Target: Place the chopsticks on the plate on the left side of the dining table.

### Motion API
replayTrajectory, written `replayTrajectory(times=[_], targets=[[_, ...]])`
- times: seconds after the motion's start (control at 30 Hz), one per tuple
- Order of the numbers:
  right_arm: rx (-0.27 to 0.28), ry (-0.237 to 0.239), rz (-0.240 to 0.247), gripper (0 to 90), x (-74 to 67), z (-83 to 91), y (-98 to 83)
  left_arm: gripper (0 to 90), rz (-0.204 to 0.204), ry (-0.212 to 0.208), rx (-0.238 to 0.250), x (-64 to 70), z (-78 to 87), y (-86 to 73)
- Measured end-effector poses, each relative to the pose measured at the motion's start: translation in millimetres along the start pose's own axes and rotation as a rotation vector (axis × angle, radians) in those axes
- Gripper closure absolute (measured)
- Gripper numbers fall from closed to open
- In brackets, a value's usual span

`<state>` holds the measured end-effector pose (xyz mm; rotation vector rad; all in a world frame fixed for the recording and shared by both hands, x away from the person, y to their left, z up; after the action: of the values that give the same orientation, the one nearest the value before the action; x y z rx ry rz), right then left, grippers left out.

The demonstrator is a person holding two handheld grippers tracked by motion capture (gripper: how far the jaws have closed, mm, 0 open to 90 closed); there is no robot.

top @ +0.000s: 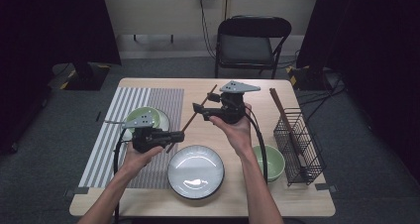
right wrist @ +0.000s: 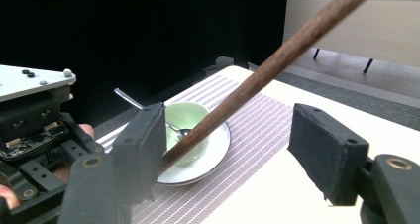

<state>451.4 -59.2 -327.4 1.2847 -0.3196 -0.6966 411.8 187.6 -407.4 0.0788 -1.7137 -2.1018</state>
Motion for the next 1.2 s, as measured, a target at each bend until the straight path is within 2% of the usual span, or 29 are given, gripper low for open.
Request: replayTrajectory(times=[0.27, 0.5, 0.8, 0.87, 1.2], targets=[[0.005, -0.01, -0.003, 29.8, 2.6, 0.1, -2.6, 84.1, -0.012, 0.014, -0.005, -0.6, 2.7, 1.6], [-0.001, -0.021, -0.006, 29.2, 6.4, 1.7, -3.8, 84.1, -0.006, 0.012, 0.006, -1.0, 4.3, 3.0], [-0.004, -0.042, -0.015, 29.3, 10.7, 2.2, -8.3, 84.2, 0.007, 0.005, 0.042, -2.6, 9.5, 4.9], [0.0, -0.054, -0.004, 29.4, 10.2, 3.4, -8.1, 84.2, 0.005, 0.005, 0.042, -2.8, 10.3, 5.0], [0.006, -0.058, -0.014, 29.4, 16.0, 6.9, -11.2, 84.2, 0.007, 0.002, 0.069, -2.3, 12.2, 7.3]])
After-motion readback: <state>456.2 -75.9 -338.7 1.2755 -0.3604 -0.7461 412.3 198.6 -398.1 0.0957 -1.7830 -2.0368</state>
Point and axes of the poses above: each handheld gripper's, and its own axes: z roughly backward along the jaws, y roughly out of its top, x roughly to its right, the point moved 2 cm from there along -z, roughly forward along the jaws, and after that the axes turned 2 degrees about x, right-handed, at the moved point
